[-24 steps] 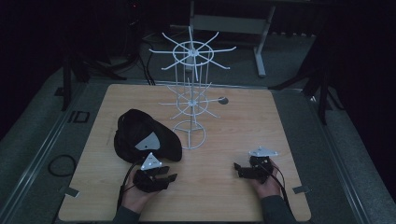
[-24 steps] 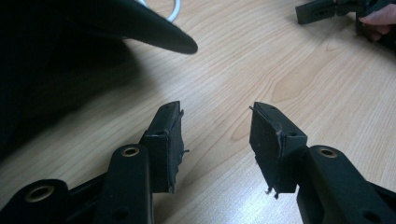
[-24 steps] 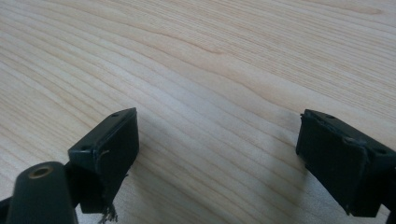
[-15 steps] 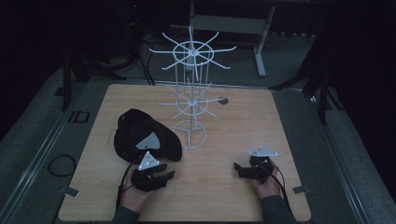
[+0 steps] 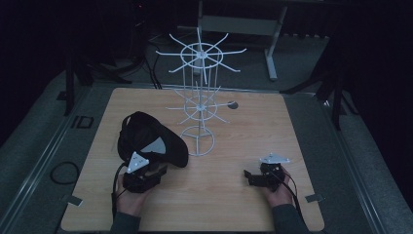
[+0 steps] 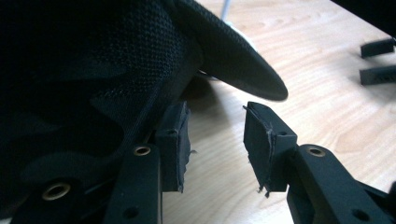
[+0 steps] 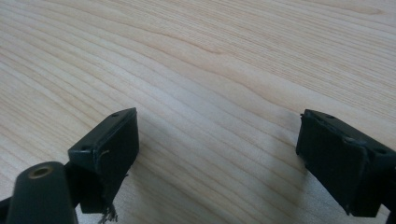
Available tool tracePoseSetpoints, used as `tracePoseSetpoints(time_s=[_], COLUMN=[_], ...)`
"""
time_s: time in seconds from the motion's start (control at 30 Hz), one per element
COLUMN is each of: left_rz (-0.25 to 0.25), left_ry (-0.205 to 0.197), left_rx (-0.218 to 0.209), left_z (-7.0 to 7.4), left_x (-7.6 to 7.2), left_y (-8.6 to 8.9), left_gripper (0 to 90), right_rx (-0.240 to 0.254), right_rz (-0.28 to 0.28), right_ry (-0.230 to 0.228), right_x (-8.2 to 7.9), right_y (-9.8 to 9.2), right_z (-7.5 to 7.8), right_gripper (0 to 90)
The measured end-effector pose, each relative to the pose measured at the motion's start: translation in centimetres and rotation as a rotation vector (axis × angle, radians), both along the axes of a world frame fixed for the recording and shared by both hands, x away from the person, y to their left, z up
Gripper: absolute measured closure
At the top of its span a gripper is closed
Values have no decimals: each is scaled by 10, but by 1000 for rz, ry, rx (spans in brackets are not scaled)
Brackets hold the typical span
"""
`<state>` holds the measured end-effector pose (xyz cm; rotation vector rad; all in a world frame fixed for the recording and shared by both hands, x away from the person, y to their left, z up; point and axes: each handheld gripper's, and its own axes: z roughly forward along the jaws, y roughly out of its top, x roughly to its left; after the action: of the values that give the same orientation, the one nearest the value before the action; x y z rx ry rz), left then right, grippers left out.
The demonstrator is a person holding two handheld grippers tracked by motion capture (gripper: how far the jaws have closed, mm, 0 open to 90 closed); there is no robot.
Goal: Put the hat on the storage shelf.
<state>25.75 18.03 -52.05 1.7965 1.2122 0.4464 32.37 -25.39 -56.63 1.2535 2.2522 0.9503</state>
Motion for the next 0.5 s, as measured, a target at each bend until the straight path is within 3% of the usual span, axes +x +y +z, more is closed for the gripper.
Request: tracePoseSetpoints(time_s=[0.5], left_rz=[150], left_ry=[-17], left_rx=[-43], left_z=[7], left_x=[10], left_y=[35], left_gripper=[576], right_rx=[0], right_rz=[1], right_ry=[-2], right_x=[0], right_y=[0], right_z=[0], right_gripper=[130])
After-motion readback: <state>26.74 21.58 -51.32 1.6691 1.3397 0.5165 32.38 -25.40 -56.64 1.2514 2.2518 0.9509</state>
